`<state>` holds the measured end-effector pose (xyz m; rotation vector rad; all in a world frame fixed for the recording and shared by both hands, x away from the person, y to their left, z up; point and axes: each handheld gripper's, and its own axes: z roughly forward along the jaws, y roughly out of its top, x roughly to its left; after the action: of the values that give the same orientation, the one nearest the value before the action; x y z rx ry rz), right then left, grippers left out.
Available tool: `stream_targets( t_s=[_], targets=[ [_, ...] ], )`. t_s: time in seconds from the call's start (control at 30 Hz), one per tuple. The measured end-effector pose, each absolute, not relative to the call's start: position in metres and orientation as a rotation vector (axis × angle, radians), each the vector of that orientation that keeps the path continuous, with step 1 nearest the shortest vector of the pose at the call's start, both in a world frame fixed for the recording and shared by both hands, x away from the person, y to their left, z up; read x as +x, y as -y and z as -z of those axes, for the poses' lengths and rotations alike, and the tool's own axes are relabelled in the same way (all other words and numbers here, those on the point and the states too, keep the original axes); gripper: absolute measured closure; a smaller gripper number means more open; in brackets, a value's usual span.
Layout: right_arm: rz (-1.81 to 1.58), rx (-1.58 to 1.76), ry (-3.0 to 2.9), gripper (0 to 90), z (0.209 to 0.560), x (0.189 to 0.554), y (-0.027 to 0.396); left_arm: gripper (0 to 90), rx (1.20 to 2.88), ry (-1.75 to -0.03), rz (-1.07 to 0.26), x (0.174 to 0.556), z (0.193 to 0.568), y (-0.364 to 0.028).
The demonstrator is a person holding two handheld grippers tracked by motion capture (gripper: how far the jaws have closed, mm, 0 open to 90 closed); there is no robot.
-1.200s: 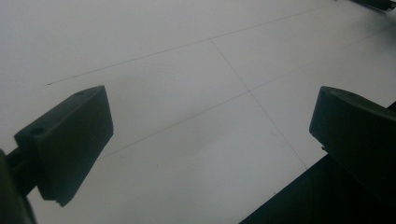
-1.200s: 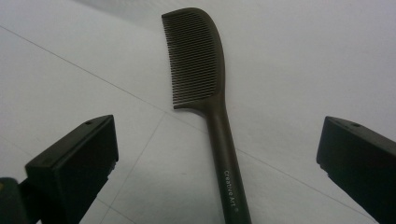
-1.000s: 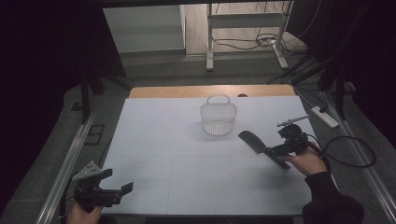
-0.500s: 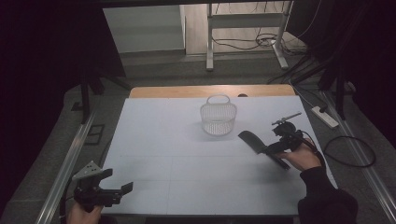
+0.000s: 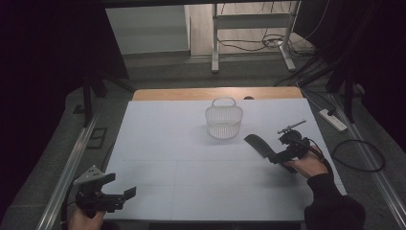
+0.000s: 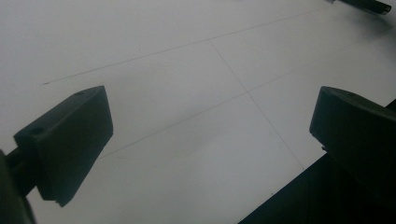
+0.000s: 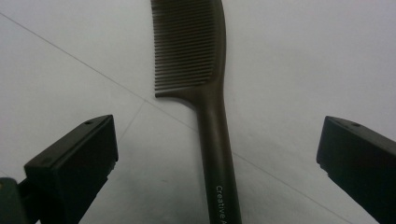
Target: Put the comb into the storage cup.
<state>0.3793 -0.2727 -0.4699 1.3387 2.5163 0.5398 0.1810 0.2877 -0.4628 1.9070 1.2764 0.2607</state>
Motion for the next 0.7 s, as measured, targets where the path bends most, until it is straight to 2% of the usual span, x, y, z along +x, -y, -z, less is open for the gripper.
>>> stream_targets(
  t_s=[0.7],
  targets=[
    [-0.438,1.316,-2.612,0.0,0.502,0.377,0.281,0.0,1.899,-1.271,-0.256,0.181,0.463,-0.288]
  ],
)
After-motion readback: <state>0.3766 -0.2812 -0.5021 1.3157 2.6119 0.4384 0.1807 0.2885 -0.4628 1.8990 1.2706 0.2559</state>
